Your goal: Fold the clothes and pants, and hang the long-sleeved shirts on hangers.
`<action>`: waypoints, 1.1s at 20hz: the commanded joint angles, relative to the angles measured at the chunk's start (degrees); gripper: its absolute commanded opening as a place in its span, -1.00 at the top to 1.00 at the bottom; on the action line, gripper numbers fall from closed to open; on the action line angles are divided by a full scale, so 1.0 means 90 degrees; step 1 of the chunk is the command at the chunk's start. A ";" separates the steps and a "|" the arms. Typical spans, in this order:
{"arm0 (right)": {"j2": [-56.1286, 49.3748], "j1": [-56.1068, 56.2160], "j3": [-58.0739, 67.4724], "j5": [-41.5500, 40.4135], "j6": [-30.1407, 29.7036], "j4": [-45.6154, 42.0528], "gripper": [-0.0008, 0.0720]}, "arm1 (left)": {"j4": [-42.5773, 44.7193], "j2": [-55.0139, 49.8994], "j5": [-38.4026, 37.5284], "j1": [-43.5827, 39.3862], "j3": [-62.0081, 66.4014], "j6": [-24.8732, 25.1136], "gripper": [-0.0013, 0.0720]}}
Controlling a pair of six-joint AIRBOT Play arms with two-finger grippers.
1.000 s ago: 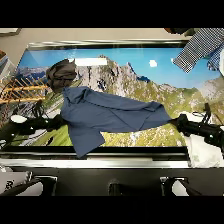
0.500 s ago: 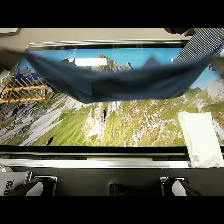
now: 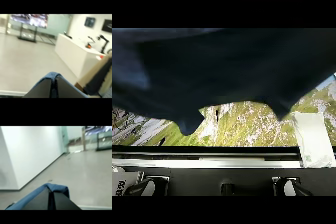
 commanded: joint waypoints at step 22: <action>-0.5833 0.2922 -0.1520 -0.0818 0.2098 -0.4376 0.89 | 0.0537 -0.5994 0.0913 -0.1460 -0.2093 0.0797 0.93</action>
